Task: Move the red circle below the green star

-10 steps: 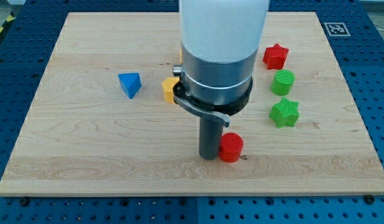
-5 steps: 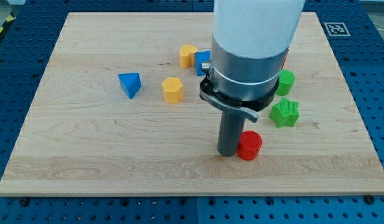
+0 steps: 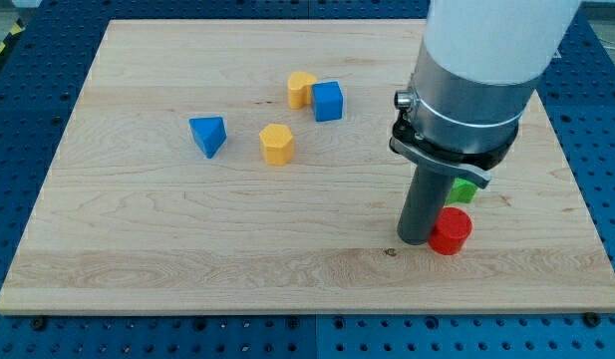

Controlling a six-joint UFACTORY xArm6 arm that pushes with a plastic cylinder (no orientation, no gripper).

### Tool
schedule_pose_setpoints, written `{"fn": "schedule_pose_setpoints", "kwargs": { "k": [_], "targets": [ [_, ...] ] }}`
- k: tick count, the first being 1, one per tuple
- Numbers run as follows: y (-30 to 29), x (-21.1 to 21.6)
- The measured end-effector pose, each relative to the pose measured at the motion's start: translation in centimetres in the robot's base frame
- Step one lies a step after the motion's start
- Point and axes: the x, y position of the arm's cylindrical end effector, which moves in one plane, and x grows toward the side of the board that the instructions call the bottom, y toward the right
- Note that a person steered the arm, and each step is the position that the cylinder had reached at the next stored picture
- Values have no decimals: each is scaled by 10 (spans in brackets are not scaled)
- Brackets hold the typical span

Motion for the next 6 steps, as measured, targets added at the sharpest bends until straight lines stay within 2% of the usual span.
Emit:
{"fn": "schedule_pose_setpoints", "kwargs": {
  "k": [6],
  "targets": [
    [22,5]
  ]
}}
